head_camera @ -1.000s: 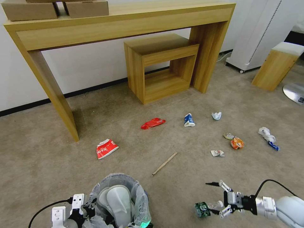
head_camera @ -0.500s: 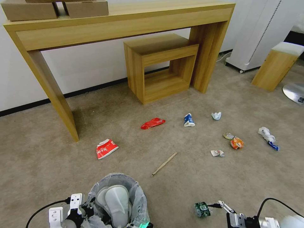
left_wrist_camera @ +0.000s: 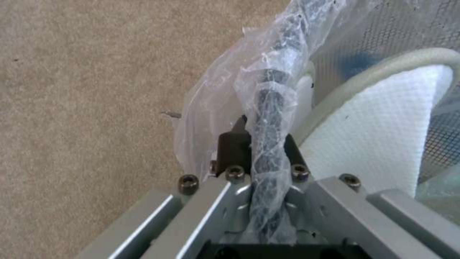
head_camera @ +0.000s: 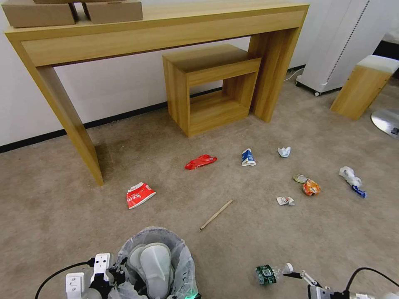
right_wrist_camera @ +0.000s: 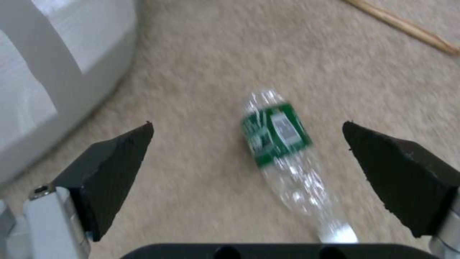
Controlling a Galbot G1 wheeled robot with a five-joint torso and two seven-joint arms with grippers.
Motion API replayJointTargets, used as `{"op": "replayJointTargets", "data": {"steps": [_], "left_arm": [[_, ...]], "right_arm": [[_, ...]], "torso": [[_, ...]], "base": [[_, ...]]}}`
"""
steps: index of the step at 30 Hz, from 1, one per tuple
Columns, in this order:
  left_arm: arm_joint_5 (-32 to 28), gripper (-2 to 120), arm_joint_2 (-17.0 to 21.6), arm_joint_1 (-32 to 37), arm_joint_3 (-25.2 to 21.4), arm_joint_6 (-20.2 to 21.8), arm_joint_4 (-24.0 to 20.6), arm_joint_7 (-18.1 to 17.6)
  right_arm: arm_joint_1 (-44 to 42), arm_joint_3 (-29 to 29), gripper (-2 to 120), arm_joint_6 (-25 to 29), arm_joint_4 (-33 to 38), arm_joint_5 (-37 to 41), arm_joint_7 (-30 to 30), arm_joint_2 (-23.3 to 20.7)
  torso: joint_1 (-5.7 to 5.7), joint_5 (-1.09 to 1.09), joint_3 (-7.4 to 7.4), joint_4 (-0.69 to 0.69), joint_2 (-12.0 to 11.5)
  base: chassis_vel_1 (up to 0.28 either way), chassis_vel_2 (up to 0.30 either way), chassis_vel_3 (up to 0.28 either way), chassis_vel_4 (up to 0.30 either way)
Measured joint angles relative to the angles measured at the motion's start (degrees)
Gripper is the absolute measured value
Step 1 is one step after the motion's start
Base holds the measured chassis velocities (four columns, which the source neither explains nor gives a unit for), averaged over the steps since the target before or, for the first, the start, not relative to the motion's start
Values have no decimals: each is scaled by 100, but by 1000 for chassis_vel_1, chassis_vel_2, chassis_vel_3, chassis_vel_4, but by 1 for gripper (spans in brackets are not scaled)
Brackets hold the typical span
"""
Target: Pick up the trash bin and place the garbage on the floor into it.
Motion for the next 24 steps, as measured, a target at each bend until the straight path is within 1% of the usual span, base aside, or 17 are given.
{"op": "replayJointTargets", "data": {"steps": [7,15,21,24], "left_arm": [[-5,0,-54,-90,133,-37,74,-14],[-116,0,19,-97,96,-36,21,-18],[-191,0,101,-67,18,-33,-26,-24],[-192,0,107,-61,21,-32,-30,-29]], "right_arm": [[24,103,100,-23,-150,-16,90,-94],[136,40,100,-87,-207,9,100,-115],[353,-138,100,-136,-259,32,114,-101],[755,-476,100,-196,-375,75,132,-38]], "torso": [[0,-1,0,0,0],[0,-2,0,0,0],[0,-2,1,0,-1],[1,-1,0,0,-1]], "base": [[0,0,0,0],[0,0,0,0],[0,0,0,0],[0,0,0,0]]}}
